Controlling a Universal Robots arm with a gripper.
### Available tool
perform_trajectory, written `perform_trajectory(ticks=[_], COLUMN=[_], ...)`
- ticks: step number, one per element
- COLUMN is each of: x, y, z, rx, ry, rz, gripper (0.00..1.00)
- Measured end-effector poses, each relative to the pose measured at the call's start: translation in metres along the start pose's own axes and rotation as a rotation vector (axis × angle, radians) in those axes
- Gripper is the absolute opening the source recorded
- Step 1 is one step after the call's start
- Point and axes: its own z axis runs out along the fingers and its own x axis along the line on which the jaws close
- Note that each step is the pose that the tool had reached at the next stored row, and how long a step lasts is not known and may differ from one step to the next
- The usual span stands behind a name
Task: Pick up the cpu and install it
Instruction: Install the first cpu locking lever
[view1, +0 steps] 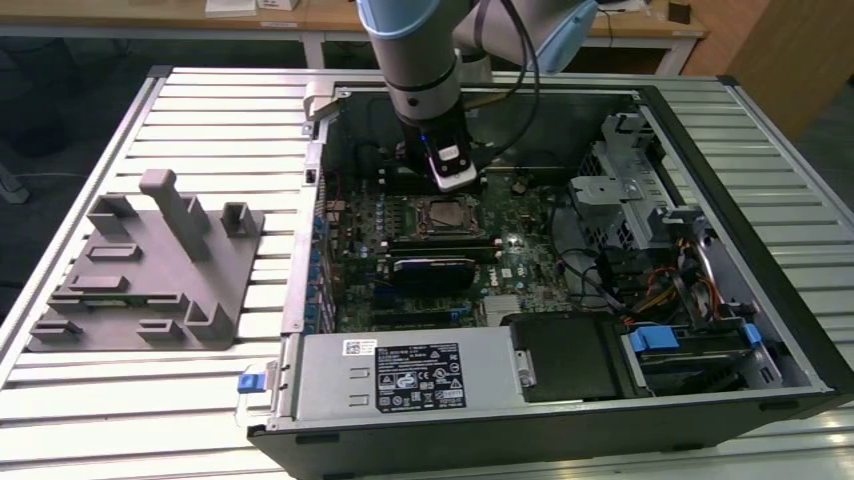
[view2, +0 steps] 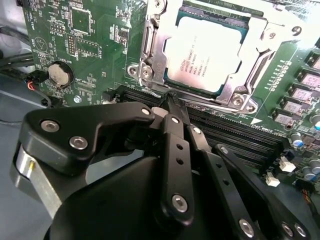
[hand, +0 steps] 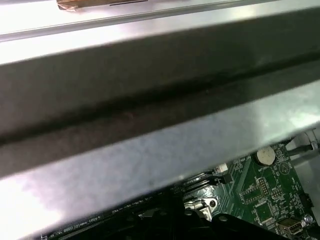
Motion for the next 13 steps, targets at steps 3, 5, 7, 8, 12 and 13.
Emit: perform_trajectory(ticks=[3,5,7,8,12,13], x=[0.0,0.0001,0.0002,0.0003,0.0004,0.0004], y=[-0.0008,-0.0011,-0.0012,-0.0013,-0.0016,-0.0016], z=[0.0008,0.0016,0.0024,0.0028,0.0034,0.0035], rx=[0.0007,0.0007,0.0004,0.0004,0.0006,-0.0009], ry=[-0.0002,-0.0002,-0.0003,-0.0003,0.0,0.0004], rz=[0.0,0.0,0.0,0.0,0.0,0.0], gripper=[0.11,0.11,0.11,0.11,0.11,0.11])
